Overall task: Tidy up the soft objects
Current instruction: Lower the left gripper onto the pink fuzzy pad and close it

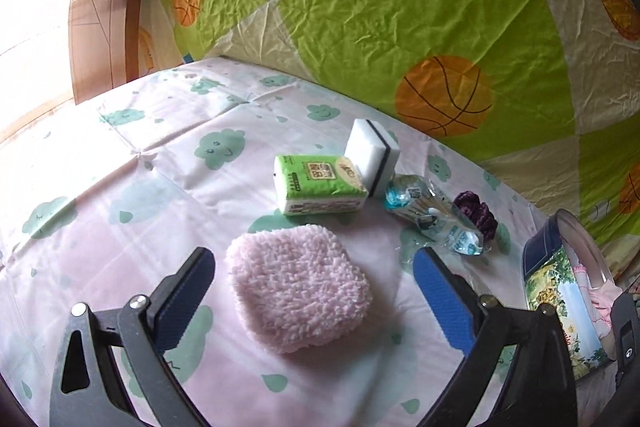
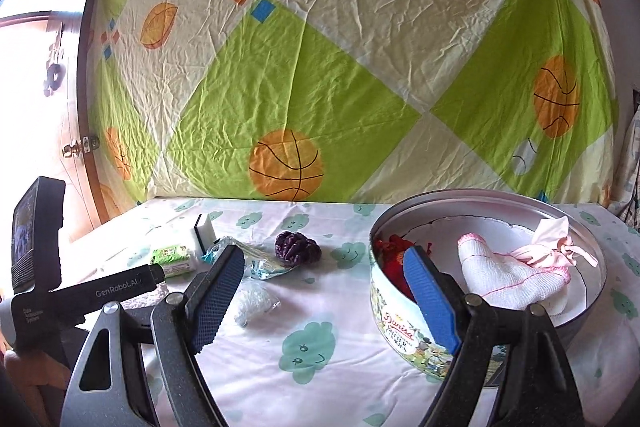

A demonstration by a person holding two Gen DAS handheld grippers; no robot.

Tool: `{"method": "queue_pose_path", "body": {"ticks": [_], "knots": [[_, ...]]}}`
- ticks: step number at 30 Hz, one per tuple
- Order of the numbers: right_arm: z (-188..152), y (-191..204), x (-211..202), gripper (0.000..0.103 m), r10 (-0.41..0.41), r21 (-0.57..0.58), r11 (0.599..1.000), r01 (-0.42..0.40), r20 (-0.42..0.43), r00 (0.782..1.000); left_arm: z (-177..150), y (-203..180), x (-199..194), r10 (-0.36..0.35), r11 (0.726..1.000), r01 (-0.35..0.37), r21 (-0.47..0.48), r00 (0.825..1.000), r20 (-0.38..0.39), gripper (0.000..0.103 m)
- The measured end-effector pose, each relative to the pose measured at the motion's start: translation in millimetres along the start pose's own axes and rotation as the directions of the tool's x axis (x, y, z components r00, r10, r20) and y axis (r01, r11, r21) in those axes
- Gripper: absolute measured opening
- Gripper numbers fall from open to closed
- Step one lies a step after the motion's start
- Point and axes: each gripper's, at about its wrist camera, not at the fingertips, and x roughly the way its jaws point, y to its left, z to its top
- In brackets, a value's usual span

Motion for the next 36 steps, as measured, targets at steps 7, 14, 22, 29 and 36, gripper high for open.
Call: {"method": "queue_pose_path", "body": {"ticks": [7,14,22,29,36], "knots": [[-1,14,4,0.084,0.024,-0.039,0.999,-0.025,-0.026,0.999,-2,-4,29,0.030,0.999,-0.027,0.026,0.988,-0.149,0.101],[0,8,11,0.084,0.031,-0.011,0.999,-0.032,-0.062,0.998,-5,-14,38,0.100,0.992,-0.084,0.092,0.978,-0.184,0.102],[-1,3,17,0.084,0.044,0.015,0.999,-0.042,-0.099,0.994,-5,-17,40,0.125,0.988,-0.103,0.119,0.973,-0.193,0.102],[-2,6,32,0.084,0.068,0.006,0.998,-0.068,-0.176,0.982,0,-7,36,0.090,0.962,-0.034,0.269,0.976,-0.198,0.067],[-7,27,69,0.084,0.117,-0.032,0.990,-0.135,-0.328,0.938,15,24,36,-0.008,0.937,0.083,0.338,0.976,-0.218,0.039]]}}
